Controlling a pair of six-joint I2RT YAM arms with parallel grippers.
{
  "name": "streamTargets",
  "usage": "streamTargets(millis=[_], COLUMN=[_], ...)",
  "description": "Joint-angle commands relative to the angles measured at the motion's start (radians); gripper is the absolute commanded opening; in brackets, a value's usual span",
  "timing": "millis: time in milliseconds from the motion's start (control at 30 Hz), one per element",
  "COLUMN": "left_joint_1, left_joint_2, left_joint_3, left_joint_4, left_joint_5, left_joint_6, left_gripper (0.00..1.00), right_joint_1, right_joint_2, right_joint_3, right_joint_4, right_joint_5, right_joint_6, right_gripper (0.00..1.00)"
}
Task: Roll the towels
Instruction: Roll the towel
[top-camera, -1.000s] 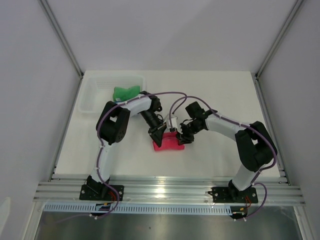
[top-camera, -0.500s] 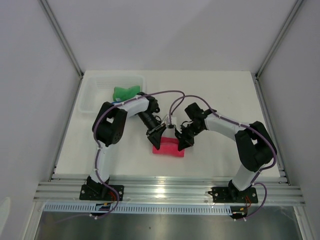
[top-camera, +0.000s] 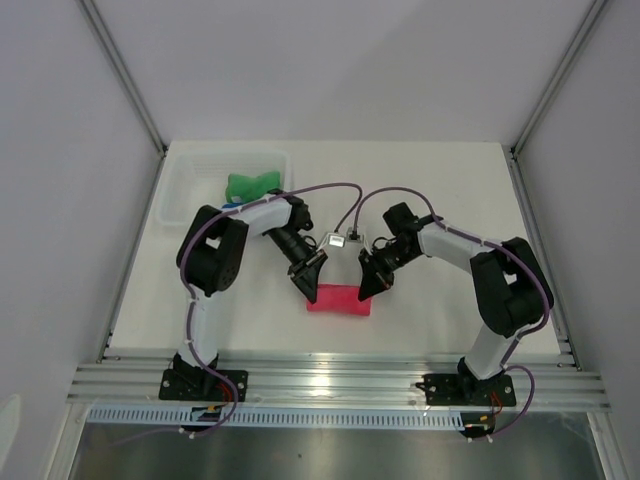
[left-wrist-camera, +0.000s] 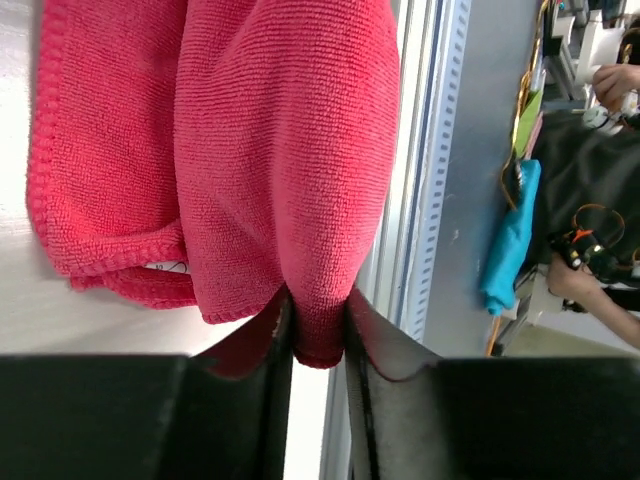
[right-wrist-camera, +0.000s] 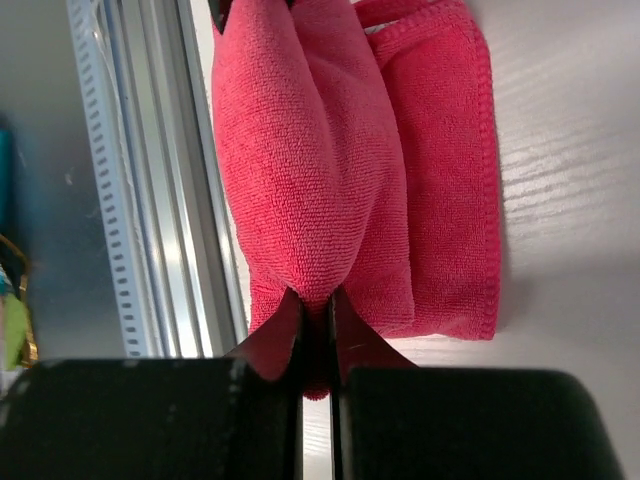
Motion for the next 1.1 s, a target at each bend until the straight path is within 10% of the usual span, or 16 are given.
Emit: streamTargets(millis=[0, 300, 400, 867, 1000, 1067], left_joint_1=[0.009, 0.014, 0.014, 0.014, 0.014, 0.025], left_joint_2=[-0.062, -0.208, -0.248, -0.675, -0.67, -0.607], left_joint_3=[0.01, -0.039, -0.055, -0.013, 0.075, 0.161], left_joint_4=[-0.014, 0.316, 0.339, 0.589, 0.891, 0.789], left_joint_5=[0.046, -0.164, -0.25, -0.679, -0.747, -0.626], left_joint_6=[-0.085, -0.314, -0.283, 0.132, -0.258, -0.303], left_gripper=[0.24, 0.5, 0.99, 0.99, 0.99, 1.0], right_joint_1=[-0.013, -0.033, -0.036, -0.039, -0.039, -0.039], right_joint_2=[0.019, 0.063, 0.094, 0.118, 0.123, 0.123], right_joint_3=[-0.003, 0.012, 0.033, 0.055, 0.063, 0.06], right_joint_4=[0.005, 0.1, 0.104, 0.136, 0.14, 0.142], right_joint_5=[-0.038, 0.058, 0.071, 0.108, 0.1, 0.098], right_joint_6=[0.085, 0.211, 0.226, 0.257, 0.243, 0.24], right_gripper=[0.0, 0.0, 0.0, 0.0, 0.0, 0.0])
